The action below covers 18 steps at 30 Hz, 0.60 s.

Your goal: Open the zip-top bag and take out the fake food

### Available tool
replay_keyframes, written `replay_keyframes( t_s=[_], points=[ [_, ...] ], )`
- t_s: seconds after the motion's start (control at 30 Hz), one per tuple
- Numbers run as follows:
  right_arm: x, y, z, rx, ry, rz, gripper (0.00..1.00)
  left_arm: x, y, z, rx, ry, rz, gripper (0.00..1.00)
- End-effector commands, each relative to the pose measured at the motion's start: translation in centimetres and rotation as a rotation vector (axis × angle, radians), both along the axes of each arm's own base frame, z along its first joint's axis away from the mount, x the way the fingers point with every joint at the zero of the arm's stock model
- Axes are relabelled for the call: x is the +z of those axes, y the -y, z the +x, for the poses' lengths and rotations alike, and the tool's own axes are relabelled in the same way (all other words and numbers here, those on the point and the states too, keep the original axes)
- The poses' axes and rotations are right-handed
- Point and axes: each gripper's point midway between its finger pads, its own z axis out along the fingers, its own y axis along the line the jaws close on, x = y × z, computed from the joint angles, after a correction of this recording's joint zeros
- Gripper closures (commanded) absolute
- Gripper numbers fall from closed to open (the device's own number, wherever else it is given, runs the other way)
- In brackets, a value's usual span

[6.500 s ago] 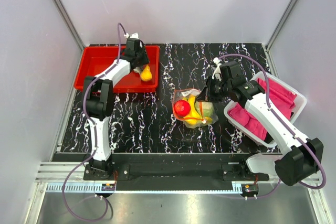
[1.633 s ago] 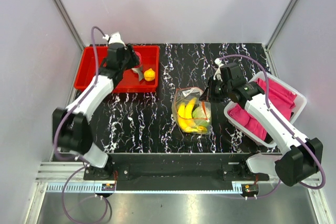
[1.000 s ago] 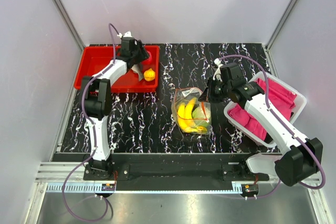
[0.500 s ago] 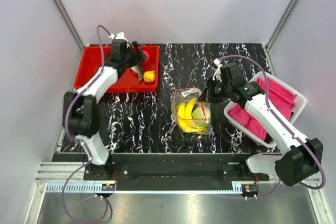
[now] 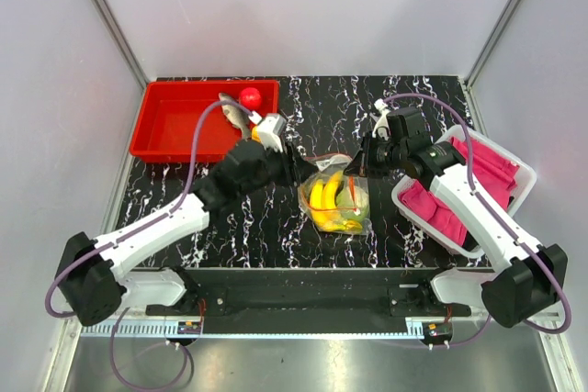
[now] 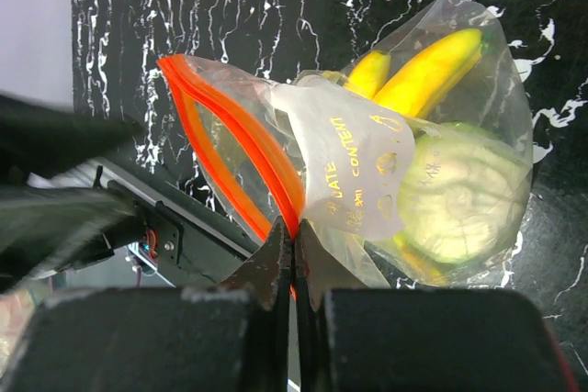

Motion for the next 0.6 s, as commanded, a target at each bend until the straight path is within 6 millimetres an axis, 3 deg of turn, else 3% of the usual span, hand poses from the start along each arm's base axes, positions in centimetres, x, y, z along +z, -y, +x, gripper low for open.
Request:
replay_keyframes(
  t_s=[0.0,0.07,0.1,0.13,0.2,0.23,0.27,0.57],
  points=[
    [3.3,-0.7,0.1,0.015,0.070,0.075,1.00,-0.7,1.7,-1.2,0.024,-0.009,-0.021,0.60],
    [3.2,-0.8,0.0,0.018,0.066,0.082,1.00,-2.2,3.2,-2.4,-0.012,-0.033,0.028,0.62],
    [3.2,-0.8,0.0,0.019,0.066,0.083,1.00,-2.0,3.6,-2.2,0.005,-0.023,0.039,0.63],
    [3.1,-0.8,0.1,0.019,0.065,0.084,1.00,-3.3,4.4,-2.8,-0.006,-0.048,0.083,0.64],
    [3.2,-0.9,-0.1,0.022,0.064,0.088,1.00,-3.2,5.0,-2.5,0.020,-0.055,0.107,0.66],
    [3.1,-0.8,-0.2,0.020,0.060,0.089,1.00,-4.5,5.4,-2.8,0.021,-0.082,0.146,0.66],
    [3.3,-0.9,-0.3,0.023,0.062,0.097,1.00,-4.6,5.6,-2.7,0.031,-0.085,0.153,0.66],
    [4.0,-1.0,-1.4,0.030,0.055,0.140,1.00,-8.7,5.2,-0.6,0.202,-0.184,0.247,0.53]
  ],
)
